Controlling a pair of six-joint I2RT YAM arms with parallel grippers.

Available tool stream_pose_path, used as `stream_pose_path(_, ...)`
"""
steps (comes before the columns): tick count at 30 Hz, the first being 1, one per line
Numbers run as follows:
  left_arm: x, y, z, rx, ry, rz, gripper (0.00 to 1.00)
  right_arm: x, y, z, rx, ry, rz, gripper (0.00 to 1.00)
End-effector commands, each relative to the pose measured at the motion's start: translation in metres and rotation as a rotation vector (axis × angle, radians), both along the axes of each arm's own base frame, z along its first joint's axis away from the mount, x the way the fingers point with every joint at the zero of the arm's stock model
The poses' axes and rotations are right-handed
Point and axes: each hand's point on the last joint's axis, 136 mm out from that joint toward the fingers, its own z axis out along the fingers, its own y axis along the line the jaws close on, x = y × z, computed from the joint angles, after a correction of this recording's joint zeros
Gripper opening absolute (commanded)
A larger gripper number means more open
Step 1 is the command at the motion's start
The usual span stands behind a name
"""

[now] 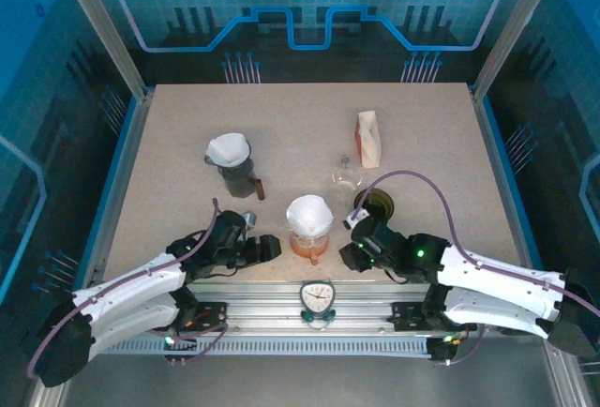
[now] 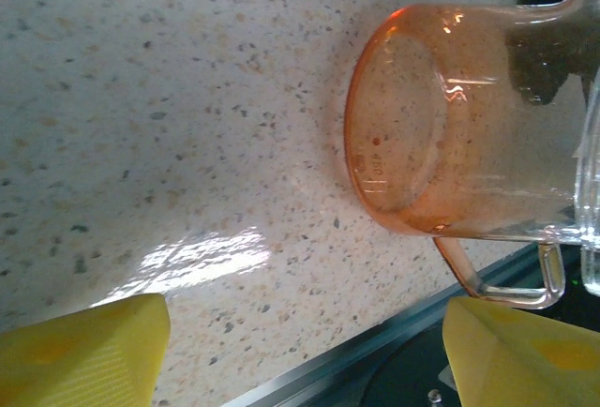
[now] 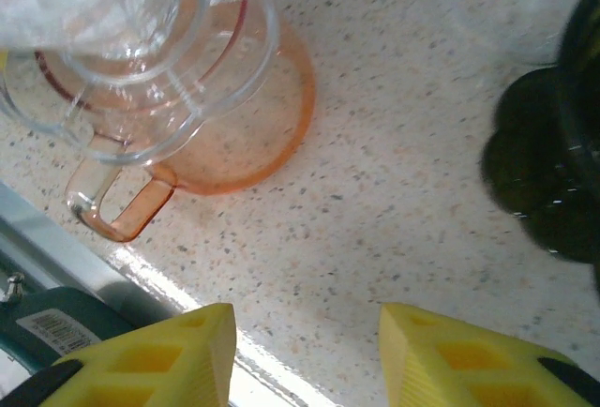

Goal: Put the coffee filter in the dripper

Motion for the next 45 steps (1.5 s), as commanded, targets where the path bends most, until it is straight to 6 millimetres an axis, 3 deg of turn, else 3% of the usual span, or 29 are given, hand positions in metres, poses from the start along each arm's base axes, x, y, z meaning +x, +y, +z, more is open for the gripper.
stream_pose_path(1,0.001,-0.009,0.002,-0.053,0.007,-0.020,0.76,-0.004,0.018,-0.004,0.109,0.009,0.015,0.45)
stream_pose_path(7,0.001,-0.011,-0.002,-0.050,0.023,-0.021,0.73,-0.003,0.034,-0.023,0.169,0.016,0.038,0.46)
stream_pose_path(12,0.001,-0.016,-0.009,-0.073,0.058,-0.016,0.61,0.002,0.045,-0.033,0.206,0.009,0.039,0.48)
stream_pose_path(19,0.006,-0.024,-0.014,-0.123,0.081,-0.011,0.58,0.008,0.050,-0.046,0.205,0.015,0.022,0.47)
stream_pose_path(25,0.014,-0.033,-0.015,-0.147,0.084,-0.013,0.49,0.013,0.054,-0.053,0.227,0.011,0.005,0.46)
stream_pose_path(45,0.035,-0.052,-0.012,-0.205,0.061,-0.004,0.27,0.036,0.064,-0.051,0.296,-0.077,-0.068,0.43)
